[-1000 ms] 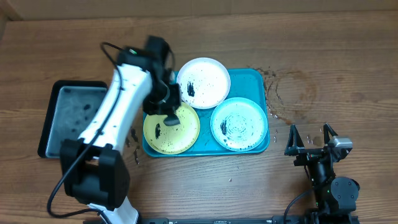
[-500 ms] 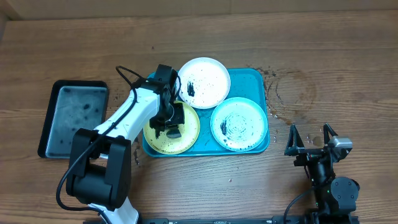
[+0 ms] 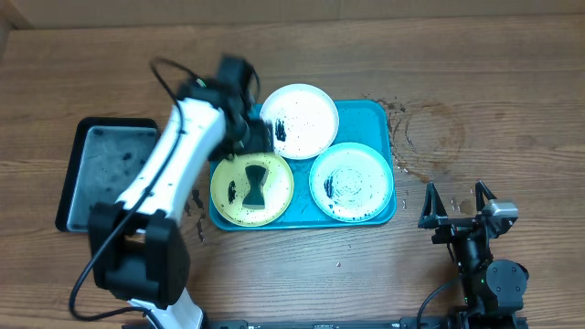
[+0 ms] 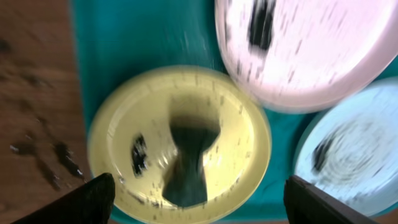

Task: Clean dirty plates on tray and stack at the side
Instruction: 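Carry the sponge with the left gripper onto the yellow plate, then reach the right gripper to the yellow plate's rim and grip it, then scrub the yellow plate with the sponge while the right gripper holds it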

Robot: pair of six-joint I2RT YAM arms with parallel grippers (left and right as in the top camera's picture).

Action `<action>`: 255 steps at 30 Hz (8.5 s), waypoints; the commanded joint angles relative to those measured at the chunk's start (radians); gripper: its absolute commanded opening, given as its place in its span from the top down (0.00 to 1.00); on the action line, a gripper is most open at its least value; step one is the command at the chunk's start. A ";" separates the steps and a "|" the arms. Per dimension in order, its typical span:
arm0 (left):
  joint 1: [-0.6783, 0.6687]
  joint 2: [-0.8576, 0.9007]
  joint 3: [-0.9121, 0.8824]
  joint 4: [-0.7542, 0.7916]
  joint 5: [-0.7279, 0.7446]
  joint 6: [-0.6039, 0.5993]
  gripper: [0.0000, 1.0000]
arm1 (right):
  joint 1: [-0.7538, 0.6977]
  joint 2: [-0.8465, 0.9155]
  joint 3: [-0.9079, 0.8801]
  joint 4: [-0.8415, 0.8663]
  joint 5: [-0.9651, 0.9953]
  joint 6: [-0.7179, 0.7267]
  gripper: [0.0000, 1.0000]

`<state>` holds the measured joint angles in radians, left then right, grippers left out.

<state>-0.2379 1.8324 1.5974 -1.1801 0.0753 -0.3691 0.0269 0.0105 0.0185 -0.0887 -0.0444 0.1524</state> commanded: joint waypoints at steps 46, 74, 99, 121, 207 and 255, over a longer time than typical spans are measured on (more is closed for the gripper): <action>0.282 -0.053 0.211 -0.151 -0.146 -0.301 0.00 | 0.385 1.747 1.706 -0.843 -0.361 0.140 0.00; 0.282 -0.053 0.211 -0.176 0.023 -0.125 0.17 | 0.686 2.150 1.665 -0.921 -0.105 0.447 0.61; 0.149 0.063 0.205 -0.212 0.051 0.008 0.36 | 0.685 2.150 1.585 -0.829 -0.083 0.480 0.96; 0.100 0.206 0.204 -0.237 0.136 0.126 0.48 | 0.686 2.152 1.536 -0.777 -0.080 0.503 0.77; 0.041 0.207 -0.116 0.127 0.282 0.283 0.96 | 0.684 2.152 1.537 -0.774 -0.080 0.503 0.96; 0.028 0.188 -0.276 0.123 -0.392 -0.136 0.96 | 0.684 2.152 1.537 -0.777 -0.080 0.502 0.96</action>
<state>-0.2253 2.0026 1.3369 -1.0412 -0.0177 -0.3901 0.7162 2.1536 1.5684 -0.8566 -0.1650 0.6533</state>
